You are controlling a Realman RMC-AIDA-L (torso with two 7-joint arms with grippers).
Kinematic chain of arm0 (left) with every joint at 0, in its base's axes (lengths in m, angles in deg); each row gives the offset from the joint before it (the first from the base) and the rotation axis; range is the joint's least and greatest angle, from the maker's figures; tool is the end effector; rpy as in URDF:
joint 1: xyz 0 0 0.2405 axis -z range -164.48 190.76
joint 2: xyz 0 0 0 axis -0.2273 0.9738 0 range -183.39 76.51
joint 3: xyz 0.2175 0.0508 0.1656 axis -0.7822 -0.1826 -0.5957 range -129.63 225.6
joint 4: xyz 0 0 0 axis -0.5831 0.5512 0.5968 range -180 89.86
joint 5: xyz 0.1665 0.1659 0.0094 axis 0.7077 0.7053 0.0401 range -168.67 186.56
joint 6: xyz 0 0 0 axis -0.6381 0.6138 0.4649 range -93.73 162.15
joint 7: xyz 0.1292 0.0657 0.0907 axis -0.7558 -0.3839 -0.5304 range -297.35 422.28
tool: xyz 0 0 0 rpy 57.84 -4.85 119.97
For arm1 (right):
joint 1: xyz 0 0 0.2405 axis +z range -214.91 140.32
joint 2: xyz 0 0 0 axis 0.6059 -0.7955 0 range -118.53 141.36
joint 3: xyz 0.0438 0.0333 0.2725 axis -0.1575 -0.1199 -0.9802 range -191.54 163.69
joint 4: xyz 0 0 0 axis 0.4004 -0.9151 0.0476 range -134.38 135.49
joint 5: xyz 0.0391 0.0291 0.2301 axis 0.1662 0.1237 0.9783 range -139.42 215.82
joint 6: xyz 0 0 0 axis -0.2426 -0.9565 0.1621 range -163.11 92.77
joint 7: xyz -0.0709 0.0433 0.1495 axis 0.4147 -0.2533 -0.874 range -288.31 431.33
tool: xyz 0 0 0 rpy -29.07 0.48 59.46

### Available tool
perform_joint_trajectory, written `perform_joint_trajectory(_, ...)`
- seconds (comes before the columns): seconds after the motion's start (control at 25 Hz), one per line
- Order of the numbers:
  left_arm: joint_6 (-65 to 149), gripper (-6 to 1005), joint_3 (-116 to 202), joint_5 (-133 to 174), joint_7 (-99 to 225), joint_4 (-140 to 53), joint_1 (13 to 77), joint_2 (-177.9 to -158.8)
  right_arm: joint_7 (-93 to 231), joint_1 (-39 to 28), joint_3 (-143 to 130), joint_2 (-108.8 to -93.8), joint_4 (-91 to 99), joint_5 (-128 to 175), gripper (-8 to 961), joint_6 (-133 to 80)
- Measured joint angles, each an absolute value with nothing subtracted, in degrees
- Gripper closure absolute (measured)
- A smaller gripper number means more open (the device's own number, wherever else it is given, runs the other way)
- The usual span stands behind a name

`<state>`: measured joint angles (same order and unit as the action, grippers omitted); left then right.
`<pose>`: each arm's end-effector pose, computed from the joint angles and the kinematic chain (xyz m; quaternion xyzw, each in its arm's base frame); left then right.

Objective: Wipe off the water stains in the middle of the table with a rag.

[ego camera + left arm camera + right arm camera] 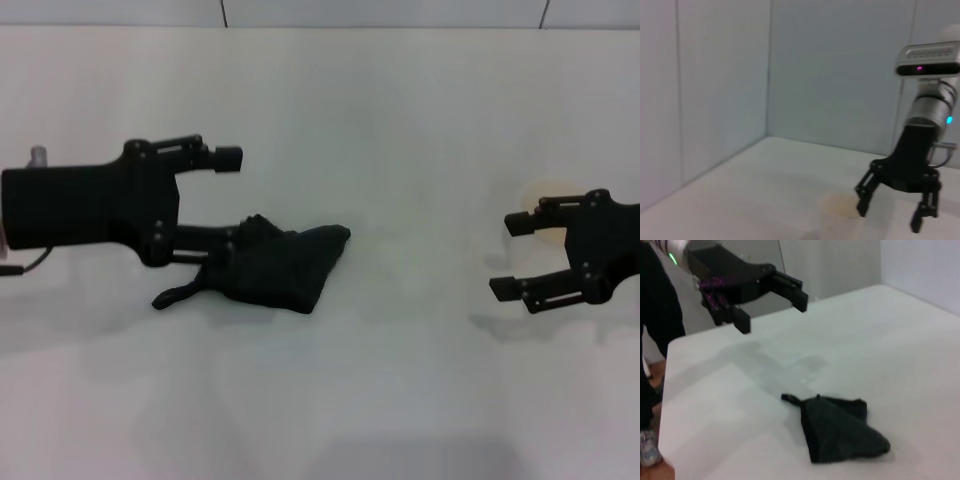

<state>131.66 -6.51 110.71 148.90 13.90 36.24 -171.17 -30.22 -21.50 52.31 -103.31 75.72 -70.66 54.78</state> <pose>-0.2326 0.3498 0.0114 -0.9584 -0.1067 -0.2489 0.0908 0.2464 0.3404 0.0202 -0.9739 0.1587 0.1080 0.1208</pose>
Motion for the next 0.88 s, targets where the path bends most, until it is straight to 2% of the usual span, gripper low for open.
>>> perform_joint_trajectory(0.4, 135.35, 115, -6.25, 110.5, 150.55, 14.15, 33.48, -171.21, -29.26, -21.56, 52.25, -103.37, 75.37, -73.15, 115, 55.1)
perform_joint_trajectory(0.88, 135.13, 115, -6.23, 112.3, 151.33, 14.07, 33.7, -171.27, -29.32, -20.98, 51.97, -103.37, 75.77, -73.07, 115, 55.42)
